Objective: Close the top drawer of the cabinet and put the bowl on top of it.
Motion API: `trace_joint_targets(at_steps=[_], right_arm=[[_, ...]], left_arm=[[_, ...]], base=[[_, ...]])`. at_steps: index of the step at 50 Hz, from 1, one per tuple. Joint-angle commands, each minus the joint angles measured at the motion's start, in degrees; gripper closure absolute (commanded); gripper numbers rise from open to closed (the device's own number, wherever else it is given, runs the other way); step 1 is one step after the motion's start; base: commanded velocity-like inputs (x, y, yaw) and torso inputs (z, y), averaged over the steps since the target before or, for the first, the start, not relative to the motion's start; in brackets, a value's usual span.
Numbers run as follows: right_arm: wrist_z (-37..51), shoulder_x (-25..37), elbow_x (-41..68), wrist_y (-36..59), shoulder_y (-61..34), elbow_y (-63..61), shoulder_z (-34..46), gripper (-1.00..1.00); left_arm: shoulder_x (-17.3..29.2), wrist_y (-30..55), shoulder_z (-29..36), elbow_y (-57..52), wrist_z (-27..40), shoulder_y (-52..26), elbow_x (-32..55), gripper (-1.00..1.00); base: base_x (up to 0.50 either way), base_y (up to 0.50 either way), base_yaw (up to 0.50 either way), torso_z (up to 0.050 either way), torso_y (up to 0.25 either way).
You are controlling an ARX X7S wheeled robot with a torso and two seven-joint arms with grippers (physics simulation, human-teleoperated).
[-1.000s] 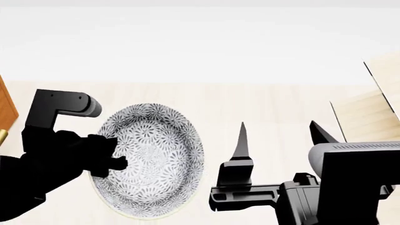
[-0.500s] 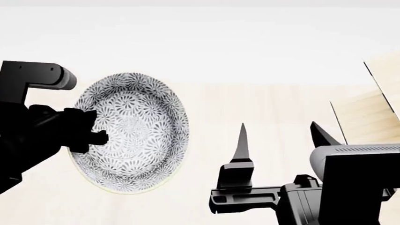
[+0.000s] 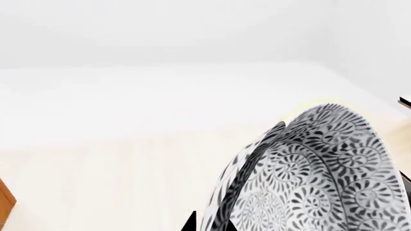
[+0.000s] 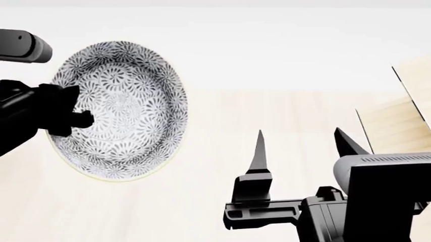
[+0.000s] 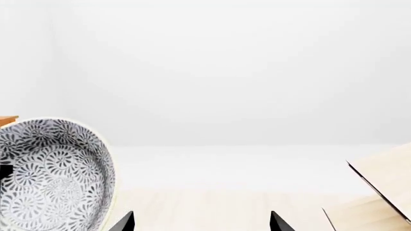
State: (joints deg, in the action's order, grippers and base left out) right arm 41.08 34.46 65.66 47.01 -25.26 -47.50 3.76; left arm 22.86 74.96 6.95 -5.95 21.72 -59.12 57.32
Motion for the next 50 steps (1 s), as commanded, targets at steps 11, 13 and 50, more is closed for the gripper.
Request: trace_joint_targets(at_steps=[11,13,50], right_arm=[[-0.7,0.2,-0.7,-1.0,0.5,0.6,0.2,-1.0],[-0.7,0.3,-0.6,-1.1,0.5,0.7,0.1,-1.0],[1.1,2.0,2.0,-1.7,1.3,-1.8,-1.1,-1.0]], left_arm=[[0.8,4.8,-3.7,-2.0,5.0,-7.6,4.4,1.0],[0.9,4.8,-3.6,-1.8,5.1,-8.2,4.4,1.0],[4.3,12.3,-12.1,0.3,17.4,-24.3,14.7,1.0]], base=[[0.0,0.0,0.0,0.0,0.0],[0.0,0.0,0.0,0.0,0.005],[0.0,0.0,0.0,0.0,0.0]])
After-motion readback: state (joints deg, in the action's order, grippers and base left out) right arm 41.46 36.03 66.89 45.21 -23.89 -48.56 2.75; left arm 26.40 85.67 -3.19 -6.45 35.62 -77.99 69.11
